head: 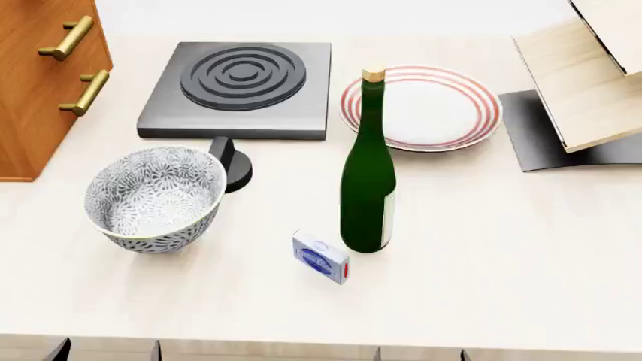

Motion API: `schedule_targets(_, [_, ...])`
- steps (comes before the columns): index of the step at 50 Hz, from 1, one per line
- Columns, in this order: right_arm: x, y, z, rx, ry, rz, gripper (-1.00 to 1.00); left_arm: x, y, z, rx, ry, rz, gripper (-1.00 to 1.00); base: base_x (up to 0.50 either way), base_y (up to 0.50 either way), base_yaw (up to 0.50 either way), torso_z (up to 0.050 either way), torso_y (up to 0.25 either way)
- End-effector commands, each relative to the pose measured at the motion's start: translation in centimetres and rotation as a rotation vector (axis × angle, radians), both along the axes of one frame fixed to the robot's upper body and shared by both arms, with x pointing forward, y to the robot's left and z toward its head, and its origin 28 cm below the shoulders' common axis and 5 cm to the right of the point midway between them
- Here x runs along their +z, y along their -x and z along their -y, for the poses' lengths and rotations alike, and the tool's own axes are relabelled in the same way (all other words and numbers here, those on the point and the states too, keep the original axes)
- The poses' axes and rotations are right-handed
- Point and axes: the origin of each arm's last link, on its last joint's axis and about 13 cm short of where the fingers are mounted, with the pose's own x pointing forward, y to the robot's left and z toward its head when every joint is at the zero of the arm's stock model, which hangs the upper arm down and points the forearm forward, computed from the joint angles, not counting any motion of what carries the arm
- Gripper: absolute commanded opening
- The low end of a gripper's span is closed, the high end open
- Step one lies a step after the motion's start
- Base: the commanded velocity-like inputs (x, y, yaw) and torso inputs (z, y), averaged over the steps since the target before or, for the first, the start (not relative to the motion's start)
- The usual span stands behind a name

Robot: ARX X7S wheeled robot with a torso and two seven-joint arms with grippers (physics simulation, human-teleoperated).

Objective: Pick up the akita bowl and put it on the plate.

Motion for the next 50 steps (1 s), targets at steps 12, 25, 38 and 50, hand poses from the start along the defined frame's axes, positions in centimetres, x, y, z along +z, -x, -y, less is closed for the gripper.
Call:
schedule_targets(12, [0.7,0.3,-0.1,-0.005,-0.003,0.023,1.0,0.4,0.2,0.1,-0.009,0.009,0.01,1.0,0.0,0.0,0.0,0.0,0.0])
schedule_targets(25, [2.2,1.1,-0.4,0.013,0.007,0.07,1.0,2.0,0.8,0.5,-0.017,-0.027,0.073,1.0,0.0,0.0,0.0,0.0,0.0])
schedule_targets(38, [7.1,4.1,-0.7,0.02,0.037,0.261,1.0,7.8,3.4,0.3,0.017,-0.109,0.34,1.0,0.0,0.0,0.0,0.0,0.0])
schedule_targets(50, [10.8,7.4,-0.9,0.025,0.07,0.42,1.0,11.7,6.3,0.5,0.022,-0.148,0.491,1.0,0.0,0.0,0.0,0.0,0.0])
